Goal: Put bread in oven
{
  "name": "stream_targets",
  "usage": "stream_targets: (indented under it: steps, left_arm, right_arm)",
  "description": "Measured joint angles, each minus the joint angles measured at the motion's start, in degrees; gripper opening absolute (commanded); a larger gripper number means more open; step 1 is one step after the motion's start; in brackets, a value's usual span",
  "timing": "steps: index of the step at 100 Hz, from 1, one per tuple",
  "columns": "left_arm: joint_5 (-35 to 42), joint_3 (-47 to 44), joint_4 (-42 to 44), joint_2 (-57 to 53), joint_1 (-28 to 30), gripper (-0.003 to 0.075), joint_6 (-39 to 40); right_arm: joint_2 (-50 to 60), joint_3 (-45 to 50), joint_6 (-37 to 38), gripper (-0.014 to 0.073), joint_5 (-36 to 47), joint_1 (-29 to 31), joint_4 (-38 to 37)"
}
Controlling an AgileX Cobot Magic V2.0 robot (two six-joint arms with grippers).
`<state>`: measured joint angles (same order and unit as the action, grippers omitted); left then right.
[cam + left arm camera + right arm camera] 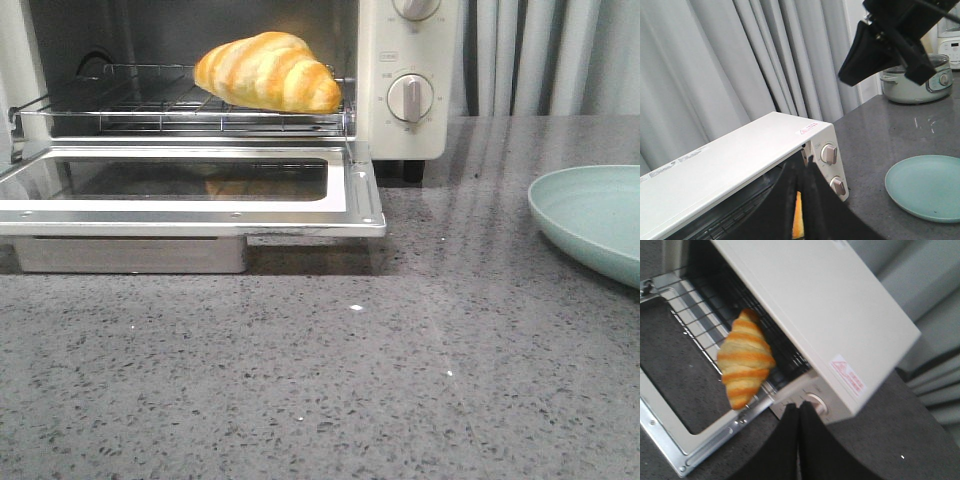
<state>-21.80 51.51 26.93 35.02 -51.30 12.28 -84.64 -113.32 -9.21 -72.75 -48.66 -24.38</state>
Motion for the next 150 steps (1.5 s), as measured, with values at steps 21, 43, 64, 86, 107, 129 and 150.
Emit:
stream_targets:
  steps: [21,43,64,86,107,129,150]
  left_arm:
    - [-2.7,0.0,13.4,0.0,0.0,-0.0020,10.1]
    - [-8.0,-2.2,31.4,-0.3,0.0,-0.0020,24.0]
    - [-13.0,-7.3,42.9,-3.5,0.0,-0.0020,36.8]
    - [-19.8,-12.2,48.4,-11.4,0.0,-0.0020,43.8]
    - [-24.6,-16.6,48.8,-20.5,0.0,-0.0020,44.7]
    - [-33.0,-21.9,51.0,-27.1,0.0,-0.0020,44.7]
    - [-38.0,-22.8,51.6,-34.0,0.0,-0.0020,43.6]
  right_arm:
    - [9.6,8.5,5.2,-0.0064,0.0,0.0,-9.0]
    - [18.7,18.3,9.2,-0.0064,0.0,4.0,-13.4]
    - [26.1,29.2,12.2,-0.0064,2.9,12.2,-14.3]
    - [35.2,40.2,16.4,-0.0064,8.6,19.5,-15.3]
    - [45.8,50.2,20.8,-0.0064,10.4,21.9,-18.2]
    - [57.4,60.1,25.6,-0.0064,9.3,22.0,-23.1]
    - [65.4,65.9,27.9,-0.0064,5.4,22.0,-25.4]
